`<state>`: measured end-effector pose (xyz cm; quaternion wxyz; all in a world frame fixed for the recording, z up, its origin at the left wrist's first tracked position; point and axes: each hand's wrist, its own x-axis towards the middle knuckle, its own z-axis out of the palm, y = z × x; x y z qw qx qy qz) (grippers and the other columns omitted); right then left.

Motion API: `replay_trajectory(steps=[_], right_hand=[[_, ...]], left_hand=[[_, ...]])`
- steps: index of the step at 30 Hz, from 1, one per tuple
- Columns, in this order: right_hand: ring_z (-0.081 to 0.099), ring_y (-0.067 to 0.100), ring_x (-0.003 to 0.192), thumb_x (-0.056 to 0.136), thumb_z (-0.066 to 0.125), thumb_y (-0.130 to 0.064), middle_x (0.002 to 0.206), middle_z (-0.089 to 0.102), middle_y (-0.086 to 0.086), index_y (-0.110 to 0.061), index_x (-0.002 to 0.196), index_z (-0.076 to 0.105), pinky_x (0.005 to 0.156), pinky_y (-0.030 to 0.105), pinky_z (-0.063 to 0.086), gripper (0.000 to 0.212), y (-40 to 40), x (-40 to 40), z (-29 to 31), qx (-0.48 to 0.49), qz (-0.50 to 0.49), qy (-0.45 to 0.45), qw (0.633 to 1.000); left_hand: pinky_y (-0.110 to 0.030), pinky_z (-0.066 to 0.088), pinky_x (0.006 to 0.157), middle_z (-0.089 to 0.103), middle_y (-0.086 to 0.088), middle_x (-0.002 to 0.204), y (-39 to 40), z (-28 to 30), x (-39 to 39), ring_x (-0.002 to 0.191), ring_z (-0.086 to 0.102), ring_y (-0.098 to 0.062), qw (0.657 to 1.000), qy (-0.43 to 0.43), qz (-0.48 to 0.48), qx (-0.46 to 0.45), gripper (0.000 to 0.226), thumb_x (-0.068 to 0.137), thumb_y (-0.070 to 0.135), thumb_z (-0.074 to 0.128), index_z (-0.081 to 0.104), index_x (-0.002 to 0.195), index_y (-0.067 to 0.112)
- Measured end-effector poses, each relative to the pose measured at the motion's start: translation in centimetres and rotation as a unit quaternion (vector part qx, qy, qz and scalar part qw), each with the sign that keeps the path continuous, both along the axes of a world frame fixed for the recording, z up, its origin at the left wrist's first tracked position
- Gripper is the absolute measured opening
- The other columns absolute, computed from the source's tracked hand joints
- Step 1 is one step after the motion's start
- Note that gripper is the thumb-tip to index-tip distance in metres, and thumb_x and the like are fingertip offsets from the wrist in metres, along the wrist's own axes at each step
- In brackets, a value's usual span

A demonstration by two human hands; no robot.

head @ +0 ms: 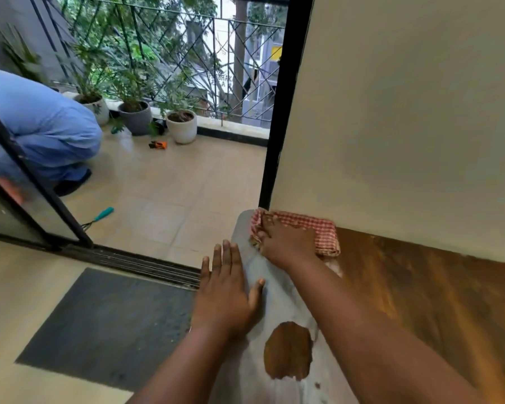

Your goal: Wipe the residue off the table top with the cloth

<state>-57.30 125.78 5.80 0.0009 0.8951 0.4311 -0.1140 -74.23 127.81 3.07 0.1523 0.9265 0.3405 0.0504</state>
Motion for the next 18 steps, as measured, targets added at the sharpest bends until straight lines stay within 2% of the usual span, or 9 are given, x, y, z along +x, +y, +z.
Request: replay_trajectory(steps=[5,9,13,18], right_hand=[[0.018,0.026,0.143,0.096,0.018,-0.061,0.156,0.007,-0.021,-0.052,0.146,0.007,0.109,0.059,0.011,0.052,-4.3,0.8,0.5,-0.030,0.056,0.013,0.998],[0.015,0.036,0.140,0.096,0.020,-0.058,0.158,0.006,-0.018,-0.048,0.146,0.013,0.107,0.059,0.010,0.052,0.7,-0.6,0.1,-0.010,0.003,0.038,0.999],[0.008,0.035,0.142,0.096,0.020,-0.056,0.158,0.004,-0.016,-0.049,0.147,0.012,0.110,0.059,0.003,0.052,3.9,-1.9,-0.4,0.014,0.002,0.062,0.998],[0.009,0.032,0.143,0.093,0.015,-0.064,0.156,0.002,-0.022,-0.054,0.144,0.005,0.111,0.058,0.005,0.053,-1.2,-0.8,-0.4,-0.011,0.055,0.022,0.998]], left_hand=[[-0.041,-0.015,0.116,-0.034,-0.007,0.148,0.1,-0.3,0.2,0.140,-0.029,-0.021,1.000,0.012,-0.001,-0.015,0.079,0.089,0.063,0.005,-0.039,0.134,0.016],[-0.043,-0.015,0.116,-0.030,-0.008,0.152,0.0,-0.5,0.3,0.140,-0.030,-0.021,1.000,0.017,0.004,-0.010,0.081,0.089,0.062,0.007,-0.029,0.142,0.014],[-0.042,-0.015,0.116,-0.028,-0.007,0.153,0.1,-0.4,0.3,0.140,-0.030,-0.020,1.000,0.008,0.011,-0.010,0.080,0.091,0.061,0.012,-0.027,0.143,0.014],[-0.043,-0.015,0.116,-0.033,-0.007,0.152,0.1,-0.3,0.2,0.138,-0.034,-0.020,1.000,0.006,0.003,-0.021,0.082,0.091,0.060,0.012,-0.030,0.143,0.013]])
